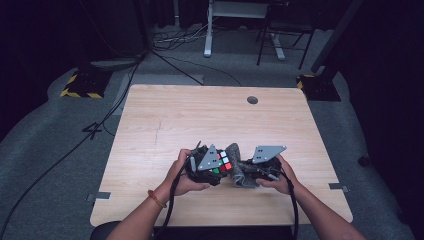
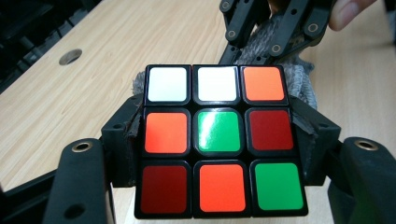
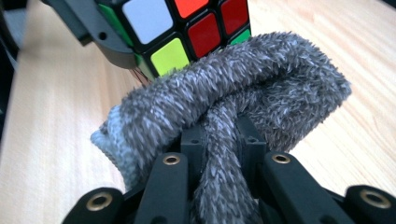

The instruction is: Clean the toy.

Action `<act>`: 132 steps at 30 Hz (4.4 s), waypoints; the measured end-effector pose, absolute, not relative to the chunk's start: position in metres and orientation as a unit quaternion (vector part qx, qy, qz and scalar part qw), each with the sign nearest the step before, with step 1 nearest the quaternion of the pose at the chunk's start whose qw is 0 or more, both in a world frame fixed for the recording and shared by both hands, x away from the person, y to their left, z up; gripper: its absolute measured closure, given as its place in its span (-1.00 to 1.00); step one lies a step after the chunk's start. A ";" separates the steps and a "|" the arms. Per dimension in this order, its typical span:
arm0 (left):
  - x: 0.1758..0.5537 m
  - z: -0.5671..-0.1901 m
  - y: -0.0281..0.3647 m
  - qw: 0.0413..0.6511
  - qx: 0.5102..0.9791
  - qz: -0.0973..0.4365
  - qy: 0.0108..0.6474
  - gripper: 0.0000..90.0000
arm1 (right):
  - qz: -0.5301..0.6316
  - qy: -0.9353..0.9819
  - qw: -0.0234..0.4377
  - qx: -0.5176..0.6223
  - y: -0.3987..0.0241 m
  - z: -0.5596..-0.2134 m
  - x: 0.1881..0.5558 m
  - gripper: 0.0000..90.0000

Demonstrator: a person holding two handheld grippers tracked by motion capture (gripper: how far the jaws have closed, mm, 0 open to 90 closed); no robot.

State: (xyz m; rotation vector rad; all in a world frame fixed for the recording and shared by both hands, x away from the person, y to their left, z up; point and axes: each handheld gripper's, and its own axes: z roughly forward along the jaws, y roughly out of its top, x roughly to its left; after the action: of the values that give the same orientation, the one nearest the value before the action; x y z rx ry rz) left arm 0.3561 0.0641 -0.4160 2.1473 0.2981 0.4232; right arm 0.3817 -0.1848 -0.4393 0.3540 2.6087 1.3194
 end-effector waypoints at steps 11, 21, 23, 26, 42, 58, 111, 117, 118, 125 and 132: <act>0.357 -0.426 0.053 0.409 0.887 0.177 0.120 -0.26 | 0.497 0.855 0.098 0.109 -0.188 -0.421 0.371 0.73; 0.359 -0.429 0.048 0.392 0.896 0.174 0.117 -0.26 | 0.491 0.858 0.106 0.107 -0.187 -0.418 0.370 0.73; 0.358 -0.425 0.050 0.401 0.893 0.172 0.112 -0.26 | 0.482 0.861 0.108 0.121 -0.189 -0.422 0.376 0.73; 0.355 -0.420 0.053 0.412 0.887 0.175 0.109 -0.26 | 0.459 0.872 0.108 0.132 -0.189 -0.433 0.383 0.73; 0.354 -0.414 0.061 0.429 0.880 0.172 0.110 -0.26 | 0.459 0.874 0.098 0.129 -0.185 -0.439 0.382 0.73; 0.355 -0.424 0.052 0.398 0.896 0.166 0.103 -0.26 | 0.499 0.851 0.123 0.102 -0.184 -0.417 0.365 0.73; 0.356 -0.420 0.057 0.412 0.889 0.172 0.100 -0.26 | 0.458 0.875 0.086 0.129 -0.188 -0.428 0.380 0.74; 0.360 -0.418 0.063 0.427 0.885 0.156 0.105 -0.26 | 0.446 0.881 0.072 0.142 -0.188 -0.434 0.385 0.74; 0.361 -0.418 0.063 0.426 0.885 0.155 0.104 -0.26 | 0.441 0.883 0.081 0.138 -0.188 -0.431 0.384 0.74; 0.357 -0.427 0.043 0.409 0.897 0.148 0.079 -0.26 | 0.465 0.869 0.112 0.126 -0.194 -0.411 0.373 0.74; 0.352 -0.410 0.052 0.456 0.875 0.145 0.078 -0.26 | 0.450 0.872 0.115 0.153 -0.197 -0.424 0.384 0.74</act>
State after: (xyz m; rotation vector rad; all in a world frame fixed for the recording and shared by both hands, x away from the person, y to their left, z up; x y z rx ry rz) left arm 0.3517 0.0521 -0.4103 2.1576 0.1925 0.3580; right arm 0.3836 -0.1971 -0.4243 0.4485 2.5575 1.3184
